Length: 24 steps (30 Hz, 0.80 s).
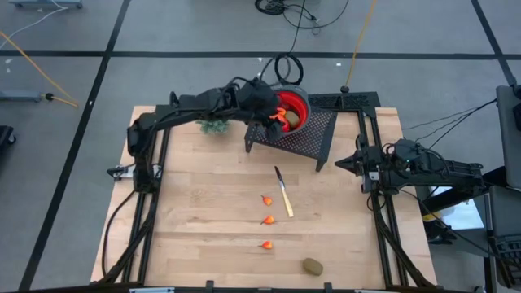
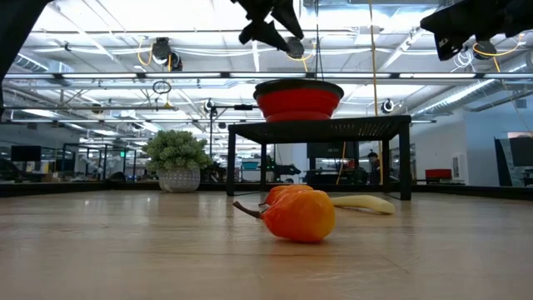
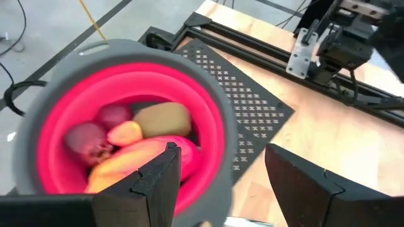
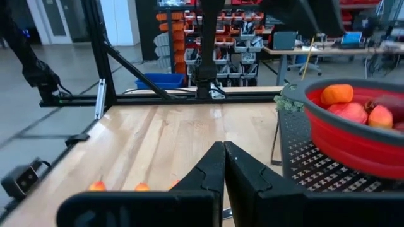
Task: Pick & Place Fruit
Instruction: Put the orange pear into the red strainer bowl on the shelf
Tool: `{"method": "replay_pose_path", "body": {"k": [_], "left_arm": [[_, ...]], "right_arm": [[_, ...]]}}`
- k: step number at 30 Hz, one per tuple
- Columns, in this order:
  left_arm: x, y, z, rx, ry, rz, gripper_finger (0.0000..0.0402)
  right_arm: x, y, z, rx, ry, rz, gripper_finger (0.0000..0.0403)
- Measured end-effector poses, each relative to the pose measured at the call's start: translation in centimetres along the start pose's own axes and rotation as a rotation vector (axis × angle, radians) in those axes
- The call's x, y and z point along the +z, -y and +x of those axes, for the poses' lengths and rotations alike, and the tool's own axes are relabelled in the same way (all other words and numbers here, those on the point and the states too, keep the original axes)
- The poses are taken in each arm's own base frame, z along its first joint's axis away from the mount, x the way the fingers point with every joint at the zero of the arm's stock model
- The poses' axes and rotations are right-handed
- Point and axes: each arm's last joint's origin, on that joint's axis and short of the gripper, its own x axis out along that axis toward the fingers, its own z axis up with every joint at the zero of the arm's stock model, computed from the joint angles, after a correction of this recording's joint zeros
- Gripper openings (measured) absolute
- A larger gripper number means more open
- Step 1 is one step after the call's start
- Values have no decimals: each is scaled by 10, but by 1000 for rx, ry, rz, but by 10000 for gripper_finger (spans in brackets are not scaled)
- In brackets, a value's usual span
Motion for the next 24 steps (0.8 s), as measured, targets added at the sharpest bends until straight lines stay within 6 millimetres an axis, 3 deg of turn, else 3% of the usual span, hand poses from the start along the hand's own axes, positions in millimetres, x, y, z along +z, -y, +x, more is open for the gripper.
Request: {"method": "replay_pose_path", "body": {"k": [6,17,24], "left_arm": [[-8,34,-4,22,13,-8,215],[-27,90,-9,7,39,-3,104],[-48,109,5,-18,37,-26,50]], "right_arm": [[0,0,0,0,-1,118,4],[-1,-3,2,105,-31,199,4],[-4,-2,13,110,-87,223,4]]}}
